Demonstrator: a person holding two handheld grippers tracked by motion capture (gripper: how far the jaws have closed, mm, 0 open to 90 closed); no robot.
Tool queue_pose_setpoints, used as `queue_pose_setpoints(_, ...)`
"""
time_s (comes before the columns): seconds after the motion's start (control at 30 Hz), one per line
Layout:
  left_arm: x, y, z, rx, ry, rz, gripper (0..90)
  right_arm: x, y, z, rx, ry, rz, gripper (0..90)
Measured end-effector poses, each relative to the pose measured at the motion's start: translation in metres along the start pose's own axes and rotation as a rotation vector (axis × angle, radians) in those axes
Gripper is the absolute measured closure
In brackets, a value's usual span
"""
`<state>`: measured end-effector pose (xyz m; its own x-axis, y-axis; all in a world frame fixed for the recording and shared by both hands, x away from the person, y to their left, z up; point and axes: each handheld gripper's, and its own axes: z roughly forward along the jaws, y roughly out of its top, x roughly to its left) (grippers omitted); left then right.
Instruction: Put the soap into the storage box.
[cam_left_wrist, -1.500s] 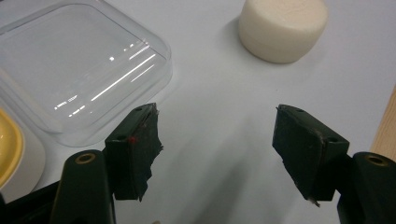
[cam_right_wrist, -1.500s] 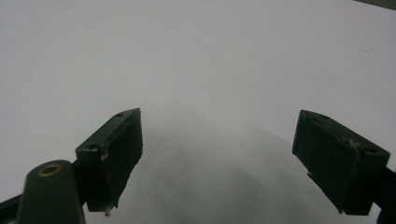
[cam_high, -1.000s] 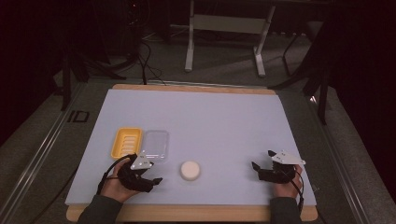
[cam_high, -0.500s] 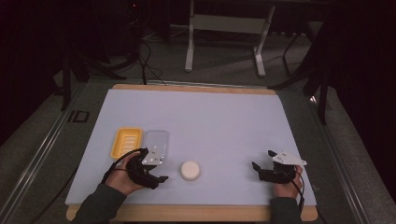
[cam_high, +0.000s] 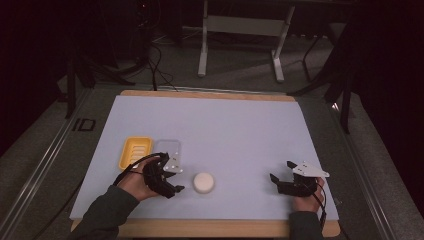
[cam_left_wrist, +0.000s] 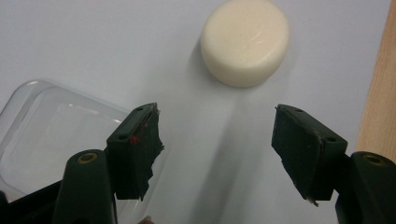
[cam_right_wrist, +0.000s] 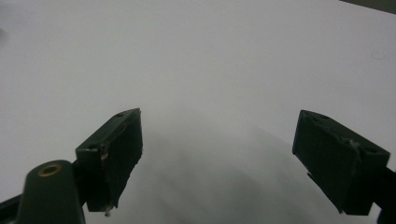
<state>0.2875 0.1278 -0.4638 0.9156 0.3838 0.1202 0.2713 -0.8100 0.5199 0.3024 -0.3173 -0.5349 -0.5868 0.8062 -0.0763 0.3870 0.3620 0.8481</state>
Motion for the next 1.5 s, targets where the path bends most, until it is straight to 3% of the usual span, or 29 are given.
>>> queue_pose_setpoints(0.53, 0.001, 0.023, 0.008, 0.062, -0.059, 0.059, 27.9, 0.0, 0.0, 0.0, -0.006, -0.003, 0.001, 15.7)
queue_pose_setpoints(0.77, -0.001, 0.035, 0.017, 0.117, -0.079, 0.102, 24.1, 0.0, 0.0, 0.0, -0.006, -0.004, 0.0, 15.7)
queue_pose_setpoints(1.33, 0.002, 0.049, 0.03, 0.142, -0.112, 0.127, 24.4, 0.0, 0.0, -0.001, -0.007, -0.004, -0.003, 15.7)
queue_pose_setpoints(1.5, 0.001, 0.052, 0.033, 0.127, -0.118, 0.126, 24.3, 0.0, 0.0, -0.001, -0.008, -0.005, -0.005, 15.7)
